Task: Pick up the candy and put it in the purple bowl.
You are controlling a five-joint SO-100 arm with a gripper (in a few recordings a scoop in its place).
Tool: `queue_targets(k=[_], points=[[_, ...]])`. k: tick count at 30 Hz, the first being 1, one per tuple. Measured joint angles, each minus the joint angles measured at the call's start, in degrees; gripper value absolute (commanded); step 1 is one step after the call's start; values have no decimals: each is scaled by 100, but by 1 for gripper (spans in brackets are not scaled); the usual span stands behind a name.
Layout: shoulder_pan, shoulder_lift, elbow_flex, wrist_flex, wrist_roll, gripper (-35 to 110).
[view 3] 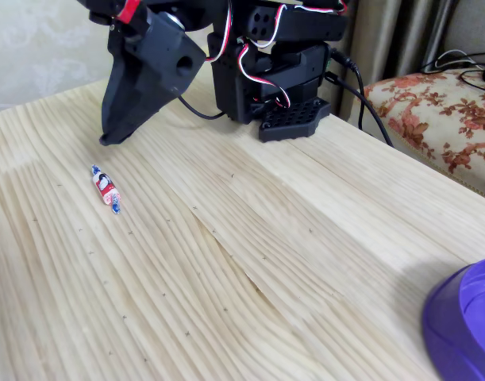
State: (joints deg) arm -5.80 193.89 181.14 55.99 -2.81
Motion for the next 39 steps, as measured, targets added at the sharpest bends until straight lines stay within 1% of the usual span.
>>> queue_targets(k=[11, 15, 19, 26, 34, 39], points=[[0, 0, 0, 0, -35, 0], [105, -79, 0, 0, -334, 0], [308, -536, -185, 0, -677, 0], [563, -1705, -1143, 0, -1942, 0], [756, -3762, -2558, 0, -3885, 0], [729, -5150, -3489, 0, -4526, 0]])
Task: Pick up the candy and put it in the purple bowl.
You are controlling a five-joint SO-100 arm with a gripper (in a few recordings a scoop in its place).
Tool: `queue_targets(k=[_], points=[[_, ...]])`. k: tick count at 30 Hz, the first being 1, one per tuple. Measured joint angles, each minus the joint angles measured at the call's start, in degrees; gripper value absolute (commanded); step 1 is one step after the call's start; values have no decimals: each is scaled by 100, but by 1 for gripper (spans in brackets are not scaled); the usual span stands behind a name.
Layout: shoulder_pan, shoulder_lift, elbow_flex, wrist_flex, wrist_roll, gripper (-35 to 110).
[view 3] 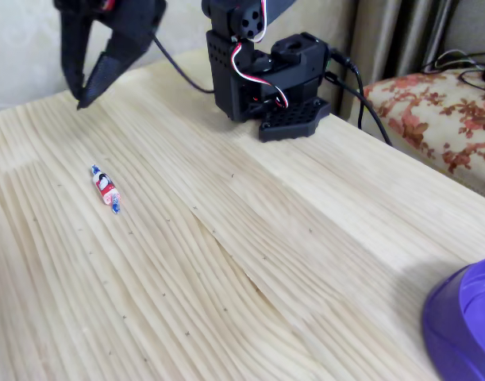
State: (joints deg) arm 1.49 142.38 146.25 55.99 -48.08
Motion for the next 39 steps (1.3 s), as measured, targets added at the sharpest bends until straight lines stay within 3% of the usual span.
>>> queue_targets(k=[19, 30, 39], points=[[-554, -2856, -1916, 1318, -1758, 0], [-466, -4184, -2417, 1380, -2452, 0], [-281, -4808, -2777, 1380, -2646, 21]])
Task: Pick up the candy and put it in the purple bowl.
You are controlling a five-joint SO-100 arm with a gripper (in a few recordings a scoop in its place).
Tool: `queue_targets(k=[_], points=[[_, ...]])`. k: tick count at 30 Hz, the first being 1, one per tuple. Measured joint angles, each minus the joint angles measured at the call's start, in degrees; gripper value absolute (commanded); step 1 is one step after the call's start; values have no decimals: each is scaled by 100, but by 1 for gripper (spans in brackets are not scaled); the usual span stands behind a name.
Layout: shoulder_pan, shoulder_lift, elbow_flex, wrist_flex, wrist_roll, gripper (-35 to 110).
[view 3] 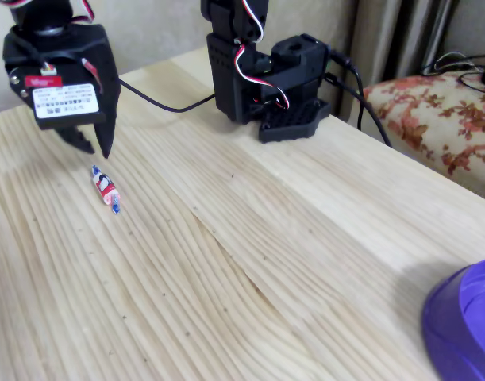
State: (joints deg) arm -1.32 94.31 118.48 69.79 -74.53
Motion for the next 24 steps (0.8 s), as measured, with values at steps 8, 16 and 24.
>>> queue_targets(k=[8, 16, 24], points=[[97, -105, -44, 0, -26, 27], [97, -360, -44, -18, -26, 27], [53, -545, -44, -53, -26, 26]])
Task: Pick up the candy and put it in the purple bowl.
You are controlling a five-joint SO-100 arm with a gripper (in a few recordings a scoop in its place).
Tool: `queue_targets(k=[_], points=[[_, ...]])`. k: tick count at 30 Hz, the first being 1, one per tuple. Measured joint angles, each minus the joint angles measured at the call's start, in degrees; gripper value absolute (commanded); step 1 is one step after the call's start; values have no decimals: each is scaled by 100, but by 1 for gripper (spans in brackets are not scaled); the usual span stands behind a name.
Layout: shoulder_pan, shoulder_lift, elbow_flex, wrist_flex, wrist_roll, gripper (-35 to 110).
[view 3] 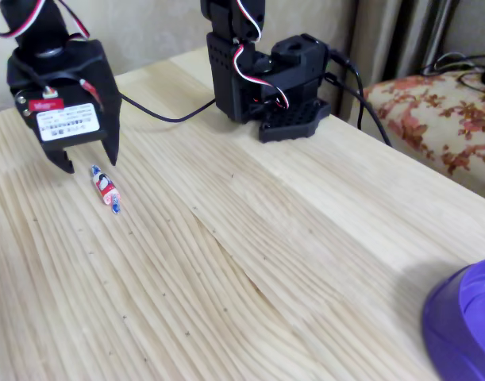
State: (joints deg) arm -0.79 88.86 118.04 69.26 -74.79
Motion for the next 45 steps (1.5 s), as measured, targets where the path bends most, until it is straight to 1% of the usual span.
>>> queue_targets(k=[11, 20, 22, 45], points=[[-290, 0, 457, -439, 149, 26], [-290, 0, 642, -677, 220, 26], [-290, 0, 642, -870, 246, 26], [-396, -132, 747, -1020, 281, 22]])
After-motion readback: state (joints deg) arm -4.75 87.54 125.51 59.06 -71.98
